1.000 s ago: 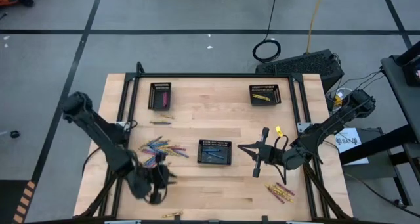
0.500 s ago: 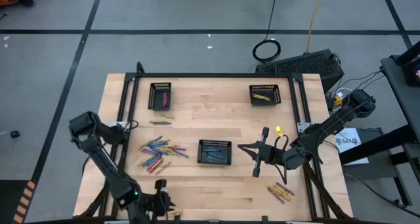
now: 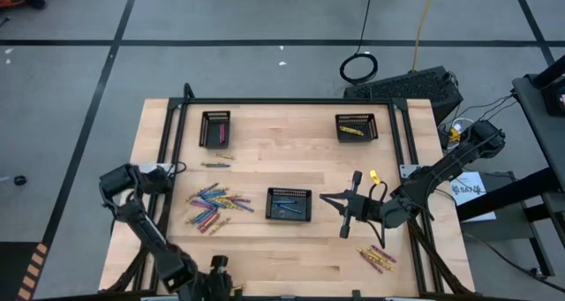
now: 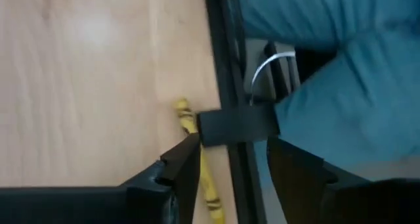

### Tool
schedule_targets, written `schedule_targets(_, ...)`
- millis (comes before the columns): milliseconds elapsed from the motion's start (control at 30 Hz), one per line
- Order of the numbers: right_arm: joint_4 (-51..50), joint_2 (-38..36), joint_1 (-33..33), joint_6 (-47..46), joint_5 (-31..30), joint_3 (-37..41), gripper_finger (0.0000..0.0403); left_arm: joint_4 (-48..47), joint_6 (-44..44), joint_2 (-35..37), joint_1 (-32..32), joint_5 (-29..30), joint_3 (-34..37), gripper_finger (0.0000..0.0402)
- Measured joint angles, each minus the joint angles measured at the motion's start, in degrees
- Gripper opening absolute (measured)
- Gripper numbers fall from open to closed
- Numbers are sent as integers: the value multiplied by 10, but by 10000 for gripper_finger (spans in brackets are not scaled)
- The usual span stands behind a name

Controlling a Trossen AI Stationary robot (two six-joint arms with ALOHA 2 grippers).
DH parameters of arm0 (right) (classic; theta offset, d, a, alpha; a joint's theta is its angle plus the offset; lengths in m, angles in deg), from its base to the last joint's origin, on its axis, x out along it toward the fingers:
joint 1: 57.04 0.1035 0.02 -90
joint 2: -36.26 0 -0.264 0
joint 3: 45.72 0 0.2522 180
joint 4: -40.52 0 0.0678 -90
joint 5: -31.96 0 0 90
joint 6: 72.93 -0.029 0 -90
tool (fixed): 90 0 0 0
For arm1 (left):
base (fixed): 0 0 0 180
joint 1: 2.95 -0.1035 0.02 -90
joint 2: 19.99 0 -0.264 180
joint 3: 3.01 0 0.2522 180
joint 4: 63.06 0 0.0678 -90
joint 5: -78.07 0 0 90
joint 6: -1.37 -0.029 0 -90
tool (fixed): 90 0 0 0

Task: Sort crayons
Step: Put the yellow crayon into the top right black bin

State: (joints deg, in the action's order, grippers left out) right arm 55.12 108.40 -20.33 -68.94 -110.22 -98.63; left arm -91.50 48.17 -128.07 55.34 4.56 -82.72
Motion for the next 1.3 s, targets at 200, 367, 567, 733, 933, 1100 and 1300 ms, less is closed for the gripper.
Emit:
schedule_targets(200, -1, 0, 0, 3, 0, 0, 0, -146, 39, -46, 18, 5, -62, 180)
schedule_targets(367, -2, 0, 0, 2, 0, 0, 0, -144, 54, -64, 19, 8, -62, 180)
schedule_targets(567, -4, 0, 0, -3, 0, 0, 0, -156, 55, -71, 16, 20, -61, 139)
schedule_targets(733, -13, 0, 6, -11, 0, 0, 0, -172, 69, -71, 6, 25, -51, 47)
schedule_targets(933, -76, 0, 21, -79, 70, 0, 0, -229, 59, -63, -20, 70, -49, 12)
schedule_targets(1100, -122, 16, 20, -170, 202, 0, 0, -292, 14, -38, -65, 211, -42, 4)
schedule_targets(1300, -105, 90, 20, -264, 295, 0, 0, -272, -108, 2, -142, 290, -44, 2)
